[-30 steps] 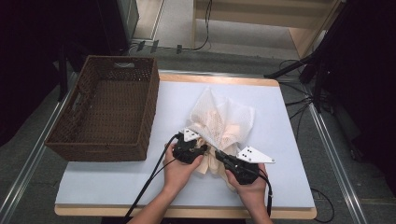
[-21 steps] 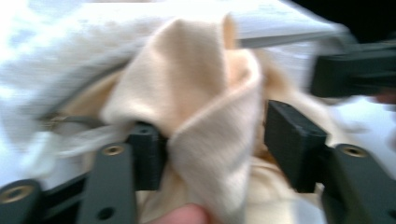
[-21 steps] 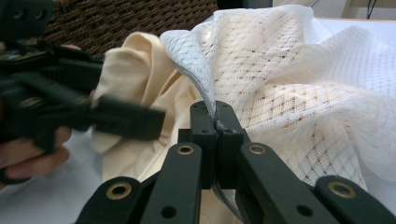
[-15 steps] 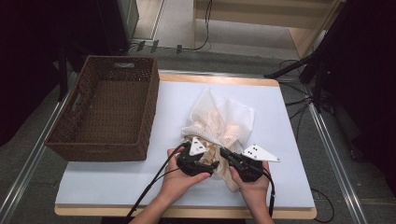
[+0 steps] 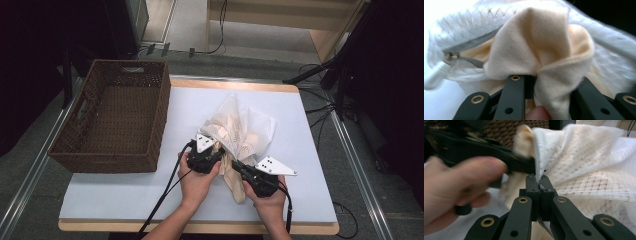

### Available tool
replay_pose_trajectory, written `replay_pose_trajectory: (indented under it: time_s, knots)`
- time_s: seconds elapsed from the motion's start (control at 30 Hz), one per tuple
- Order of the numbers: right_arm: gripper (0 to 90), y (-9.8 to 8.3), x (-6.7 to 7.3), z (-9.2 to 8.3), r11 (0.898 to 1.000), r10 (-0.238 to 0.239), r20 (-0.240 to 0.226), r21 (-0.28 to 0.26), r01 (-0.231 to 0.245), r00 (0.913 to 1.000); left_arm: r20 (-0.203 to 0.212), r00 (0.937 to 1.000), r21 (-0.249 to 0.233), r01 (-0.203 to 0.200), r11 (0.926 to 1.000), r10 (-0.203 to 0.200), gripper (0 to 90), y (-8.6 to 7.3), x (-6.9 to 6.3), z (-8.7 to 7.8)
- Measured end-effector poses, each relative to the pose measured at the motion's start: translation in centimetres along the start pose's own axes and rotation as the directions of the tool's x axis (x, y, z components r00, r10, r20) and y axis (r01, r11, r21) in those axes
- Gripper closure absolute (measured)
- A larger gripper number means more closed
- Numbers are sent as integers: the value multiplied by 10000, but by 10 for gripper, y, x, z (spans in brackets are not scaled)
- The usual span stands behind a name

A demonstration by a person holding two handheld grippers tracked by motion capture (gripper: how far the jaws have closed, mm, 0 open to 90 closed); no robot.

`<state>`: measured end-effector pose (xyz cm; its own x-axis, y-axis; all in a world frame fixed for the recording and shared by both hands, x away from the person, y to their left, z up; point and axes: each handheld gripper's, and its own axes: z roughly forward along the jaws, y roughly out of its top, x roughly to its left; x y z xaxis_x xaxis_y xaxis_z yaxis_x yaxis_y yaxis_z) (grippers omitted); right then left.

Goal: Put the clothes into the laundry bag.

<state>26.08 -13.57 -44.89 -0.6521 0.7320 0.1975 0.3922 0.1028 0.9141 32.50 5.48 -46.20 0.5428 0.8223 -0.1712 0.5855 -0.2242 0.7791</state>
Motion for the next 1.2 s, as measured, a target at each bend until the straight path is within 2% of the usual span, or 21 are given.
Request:
replay_pose_trajectory:
  time_s: [0.03, 0.1, 0.2, 0.3, 0.43, 0.5, 0.53, 0.57, 0.6, 0.63, 0.67, 0.7, 0.8, 0.83, 0.93, 1.03, 1.07, 1.1, 1.13, 1.17, 1.2]
  knots:
    - [892, -1, -1, 1, 10000, -31, 2, 63, 31, 10000, 434, 9990, 788, -94, 9968, 60, 716, -3, 2, 13]
    - [892, -2, -4, 1, 9999, 68, 61, 130, -68, 10000, 738, 9960, 593, -550, 9967, 506, 683, -5, 3, 12]
    - [891, -2, -8, -1, 9997, 182, 212, 150, -185, 9996, 1292, 9908, 647, -491, 9967, 404, 546, -3, 7, -1]
    - [891, -2, -14, -2, 9991, 399, 364, 137, -405, 9985, 1368, 9902, 257, -330, 9991, 292, 397, -5, 10, -21]
    - [891, -2, -20, -5, 9986, 526, 524, 31, -529, 9972, 1775, 9830, 33, -485, 9988, 471, 290, -13, -1, -35]
    - [891, -2, -20, -5, 9986, 521, 536, 28, -523, 9972, 1769, 9811, 502, -886, 9948, 784, 224, -16, -14, -29]
    - [891, -1, -19, -4, 9985, 535, 540, 33, -538, 9971, 1569, 9830, 912, -1103, 9897, 951, 187, -18, -21, -22]
    - [891, -1, -19, -4, 9985, 535, 560, 43, -539, 9970, 1024, 9866, 1448, -1414, 9793, 1273, 173, -20, -26, -13]
    - [891, -1, -18, -4, 9986, 520, 513, 27, -522, 9973, 702, 9867, 1705, -1565, 9729, 1464, 179, -21, -28, -8]
    - [891, -1, -18, -4, 9984, 553, 504, 48, -556, 9972, 366, 9860, 1648, -1667, 9721, 1628, 180, -21, -31, -5]
    - [891, -1, -17, -4, 9987, 508, 501, 50, -511, 9975, -106, 9832, 1630, -1783, 9704, 1824, 227, -20, -34, -4]
    - [891, -2, -16, -3, 9989, 458, 496, 57, -461, 9977, -482, 9763, 1595, -2011, 9665, 2111, 361, -18, -35, -5]
    - [891, -1, -16, -4, 9989, 471, 464, 38, -473, 9978, 24, 9903, 1178, -1380, 9834, 1386, 673, -13, -25, -9]
    - [891, -1, -16, -4, 9989, 476, 456, 9, -477, 9978, 181, 9925, 923, -1223, 9882, 1211, 697, -11, -23, -12]
    - [891, 0, -15, -5, 9987, 496, 430, -95, -492, 9978, 60, 9972, 25, -740, 9973, 740, 713, -3, -18, -20]
    - [891, 2, -10, -4, 9993, 340, 331, -142, -335, 9989, -121, 9999, -857, -68, 9963, 57, 713, 2, -11, -16]
    - [891, 2, -8, -3, 9995, 294, 306, -122, -291, 9991, -116, 9999, -911, 58, 9958, -69, 712, 2, -9, -12]
    - [891, 2, -8, -3, 9997, 249, 283, -86, -246, 9993, -85, 9999, -706, 84, 9975, -91, 710, 2, -8, -5]
    - [892, 1, -8, -3, 9996, 275, 290, -15, -275, 9992, 77, 10000, -181, 29, 9998, -27, 704, 1, -7, 5]
    - [891, 0, -9, -3, 9997, 254, 269, 25, -255, 9993, 453, 9989, 737, -109, 9972, 76, 686, -1, -5, 20]
    - [892, -1, -10, -3, 9994, 327, 278, 82, -329, 9991, 566, 9974, 599, -478, 9971, 444, 658, -1, -6, 21]
